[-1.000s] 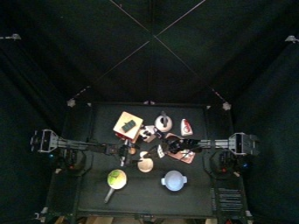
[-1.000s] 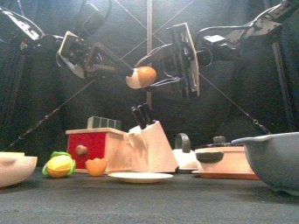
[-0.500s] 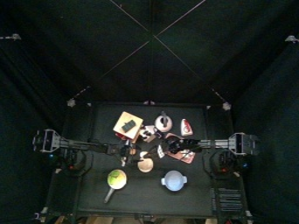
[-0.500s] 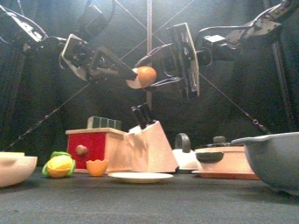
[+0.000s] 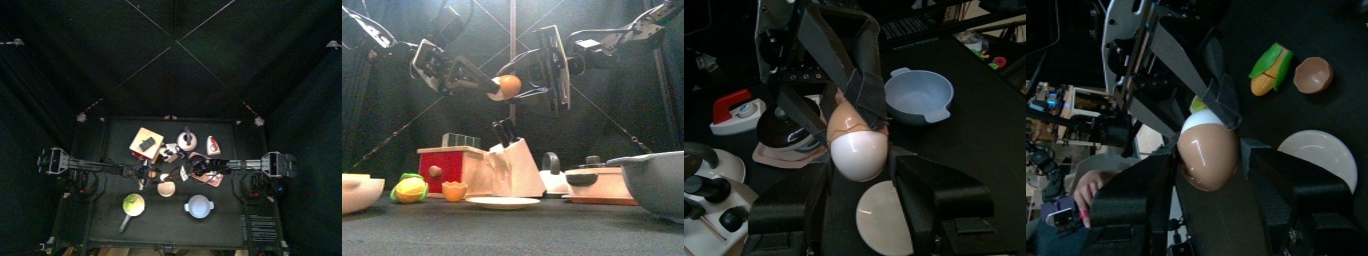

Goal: Remove egg shell

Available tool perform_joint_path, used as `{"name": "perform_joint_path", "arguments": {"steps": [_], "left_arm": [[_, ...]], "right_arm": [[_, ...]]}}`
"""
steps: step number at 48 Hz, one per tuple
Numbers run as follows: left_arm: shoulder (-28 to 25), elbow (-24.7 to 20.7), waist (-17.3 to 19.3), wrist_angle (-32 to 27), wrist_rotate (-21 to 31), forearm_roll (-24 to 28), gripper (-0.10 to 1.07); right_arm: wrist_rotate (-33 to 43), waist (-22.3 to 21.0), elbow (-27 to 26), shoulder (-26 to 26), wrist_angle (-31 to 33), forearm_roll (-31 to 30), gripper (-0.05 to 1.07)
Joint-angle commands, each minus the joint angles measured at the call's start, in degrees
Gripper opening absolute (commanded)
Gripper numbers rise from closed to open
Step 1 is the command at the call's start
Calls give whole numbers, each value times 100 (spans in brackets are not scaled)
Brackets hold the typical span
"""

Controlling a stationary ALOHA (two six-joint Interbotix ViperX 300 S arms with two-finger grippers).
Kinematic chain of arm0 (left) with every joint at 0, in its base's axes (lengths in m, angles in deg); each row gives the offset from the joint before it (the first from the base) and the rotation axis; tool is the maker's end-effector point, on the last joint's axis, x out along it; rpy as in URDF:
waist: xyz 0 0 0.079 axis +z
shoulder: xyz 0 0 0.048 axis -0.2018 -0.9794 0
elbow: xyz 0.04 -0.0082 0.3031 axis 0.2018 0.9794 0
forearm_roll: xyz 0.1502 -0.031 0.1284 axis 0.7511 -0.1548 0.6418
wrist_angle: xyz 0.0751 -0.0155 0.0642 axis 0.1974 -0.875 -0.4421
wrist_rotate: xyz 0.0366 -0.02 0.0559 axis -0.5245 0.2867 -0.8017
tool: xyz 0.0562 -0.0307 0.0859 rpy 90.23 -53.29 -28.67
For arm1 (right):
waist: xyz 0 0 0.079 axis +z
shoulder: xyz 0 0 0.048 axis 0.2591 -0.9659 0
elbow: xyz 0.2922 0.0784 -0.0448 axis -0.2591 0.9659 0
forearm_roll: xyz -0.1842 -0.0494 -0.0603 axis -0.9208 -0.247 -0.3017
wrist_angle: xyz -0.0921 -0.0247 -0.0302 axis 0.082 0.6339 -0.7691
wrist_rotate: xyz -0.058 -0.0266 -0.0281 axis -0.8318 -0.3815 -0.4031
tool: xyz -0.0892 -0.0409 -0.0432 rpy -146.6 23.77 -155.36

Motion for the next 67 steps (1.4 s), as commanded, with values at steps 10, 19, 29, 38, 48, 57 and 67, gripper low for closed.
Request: {"name": "perform_joint_path", "arguments": {"steps": [10, 19, 29, 38, 48, 57, 67], "left_arm": [[141, 18, 35, 18, 0, 35, 73], [167, 44, 35, 9, 0, 44, 73], [220, 105, 35, 9, 0, 35, 73], [316, 193, 35, 0, 0, 35, 73], [466, 316, 44, -70, -9, 44, 73], [650, 431, 88, -290, -9, 62, 73], [756, 501, 132, -360, -9, 114, 73]], "right_arm": [[-26, -9, -70, 97, -26, 0, 60], [-26, 0, -53, 114, -26, 0, 60], [-26, 0, 26, 176, -35, 0, 60], [-26, 0, 62, 211, -35, 0, 60], [-35, 0, 79, 255, -35, 0, 60], [-35, -35, 202, 387, -26, -26, 60], [-26, -44, 281, 431, -35, -9, 60]]}}
